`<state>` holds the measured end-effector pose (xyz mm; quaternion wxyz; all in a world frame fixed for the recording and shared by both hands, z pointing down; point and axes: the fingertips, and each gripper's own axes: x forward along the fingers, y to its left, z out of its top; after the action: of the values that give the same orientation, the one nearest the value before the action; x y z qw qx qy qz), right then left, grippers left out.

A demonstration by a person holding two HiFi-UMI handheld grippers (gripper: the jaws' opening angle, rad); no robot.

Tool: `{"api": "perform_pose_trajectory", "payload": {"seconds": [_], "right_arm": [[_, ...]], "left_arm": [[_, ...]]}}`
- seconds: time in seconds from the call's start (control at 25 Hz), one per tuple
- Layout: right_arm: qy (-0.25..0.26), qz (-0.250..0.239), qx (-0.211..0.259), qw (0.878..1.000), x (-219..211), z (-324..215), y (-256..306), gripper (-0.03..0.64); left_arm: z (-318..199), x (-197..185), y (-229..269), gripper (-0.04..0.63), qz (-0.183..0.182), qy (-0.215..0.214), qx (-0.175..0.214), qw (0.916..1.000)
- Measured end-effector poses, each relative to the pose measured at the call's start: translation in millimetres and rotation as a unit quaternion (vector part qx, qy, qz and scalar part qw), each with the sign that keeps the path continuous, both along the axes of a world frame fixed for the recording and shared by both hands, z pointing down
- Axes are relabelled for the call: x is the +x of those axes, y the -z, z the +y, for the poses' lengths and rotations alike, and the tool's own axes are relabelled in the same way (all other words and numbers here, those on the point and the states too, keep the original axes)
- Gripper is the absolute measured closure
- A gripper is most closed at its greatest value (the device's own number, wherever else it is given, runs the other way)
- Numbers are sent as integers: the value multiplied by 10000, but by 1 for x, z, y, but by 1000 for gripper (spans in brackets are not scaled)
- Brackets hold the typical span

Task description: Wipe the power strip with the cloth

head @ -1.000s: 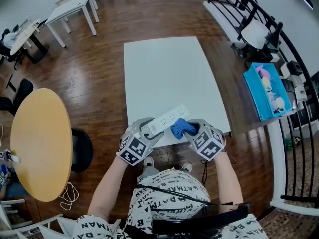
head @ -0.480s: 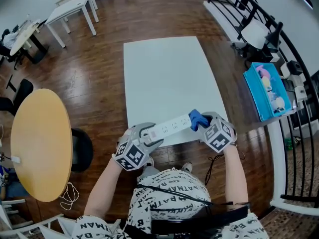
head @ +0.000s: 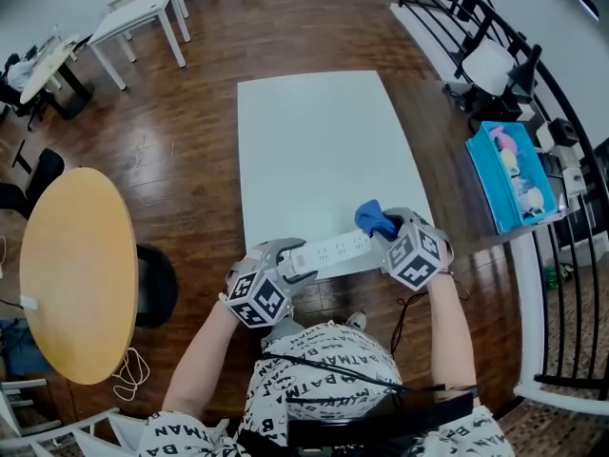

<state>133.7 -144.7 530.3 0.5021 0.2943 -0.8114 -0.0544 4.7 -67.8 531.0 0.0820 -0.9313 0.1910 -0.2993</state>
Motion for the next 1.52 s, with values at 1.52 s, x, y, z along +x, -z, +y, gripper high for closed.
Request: {"api": "perform_pose_trajectory", "payload": {"seconds": [1.52], "right_arm": [[604,-583,-440,9955,-62,57,-6,496]], "left_arm": [[-32,-19,7,316,539,902,-131,9944]]}}
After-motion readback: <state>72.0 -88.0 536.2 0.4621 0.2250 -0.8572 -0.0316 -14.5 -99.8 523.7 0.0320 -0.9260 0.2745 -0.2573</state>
